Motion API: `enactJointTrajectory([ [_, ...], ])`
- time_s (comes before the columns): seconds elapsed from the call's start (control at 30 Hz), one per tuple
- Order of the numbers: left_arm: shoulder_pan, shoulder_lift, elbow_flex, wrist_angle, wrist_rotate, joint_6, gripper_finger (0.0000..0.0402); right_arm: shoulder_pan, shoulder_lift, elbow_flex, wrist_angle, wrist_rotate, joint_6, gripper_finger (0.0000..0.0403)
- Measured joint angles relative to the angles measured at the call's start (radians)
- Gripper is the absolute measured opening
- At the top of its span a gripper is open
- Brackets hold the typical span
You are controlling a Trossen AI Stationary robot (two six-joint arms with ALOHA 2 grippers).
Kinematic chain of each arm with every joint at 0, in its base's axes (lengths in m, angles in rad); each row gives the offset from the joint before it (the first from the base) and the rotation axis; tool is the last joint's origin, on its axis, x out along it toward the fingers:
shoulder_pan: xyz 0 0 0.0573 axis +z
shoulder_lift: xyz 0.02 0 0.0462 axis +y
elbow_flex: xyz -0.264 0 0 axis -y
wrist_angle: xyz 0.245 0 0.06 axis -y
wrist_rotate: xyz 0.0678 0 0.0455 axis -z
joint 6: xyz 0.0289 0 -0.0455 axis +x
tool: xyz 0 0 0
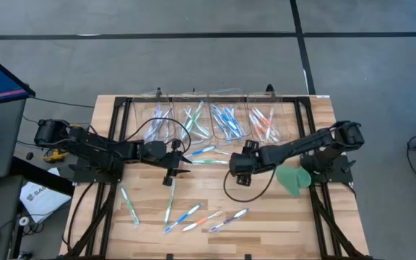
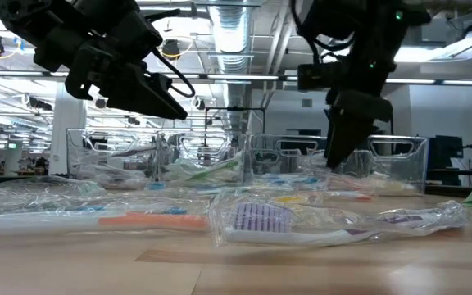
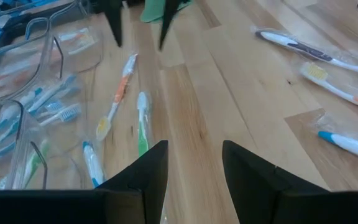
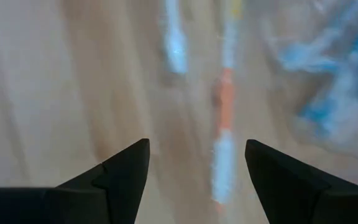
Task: Pick & Place Toothbrushes
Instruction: Put the orange toothbrush into the right transparent bin
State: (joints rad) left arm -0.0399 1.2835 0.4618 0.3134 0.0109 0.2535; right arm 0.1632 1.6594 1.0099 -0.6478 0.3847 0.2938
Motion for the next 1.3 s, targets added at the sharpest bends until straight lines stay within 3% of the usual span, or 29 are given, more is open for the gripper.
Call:
enactJointTrajectory([
  [0.1, 0.000, 0.000, 0.000, 0.000, 0.000, 0.000, 0.0144, -0.034, -0.035, -0.103, 0.166, -0.065, -0.034, 0.0260],
  [0.33, 0.000, 0.000, 0.000, 0.001, 0.002, 0.000, 0.0144, -0.094, -0.073, -0.249, 0.358, -0.073, -0.042, 0.0260],
  [1.1, 0.000, 0.000, 0.000, 0.002, 0.000, 0.000, 0.0144, -0.152, 0.037, -0.255, 0.467, -0.075, -0.057, 0.0259],
  [1.3, 0.000, 0.000, 0.000, 0.002, 0.001, -0.022, 0.0144, -0.175, 0.097, -0.249, 0.532, -0.138, -0.049, 0.0259],
])
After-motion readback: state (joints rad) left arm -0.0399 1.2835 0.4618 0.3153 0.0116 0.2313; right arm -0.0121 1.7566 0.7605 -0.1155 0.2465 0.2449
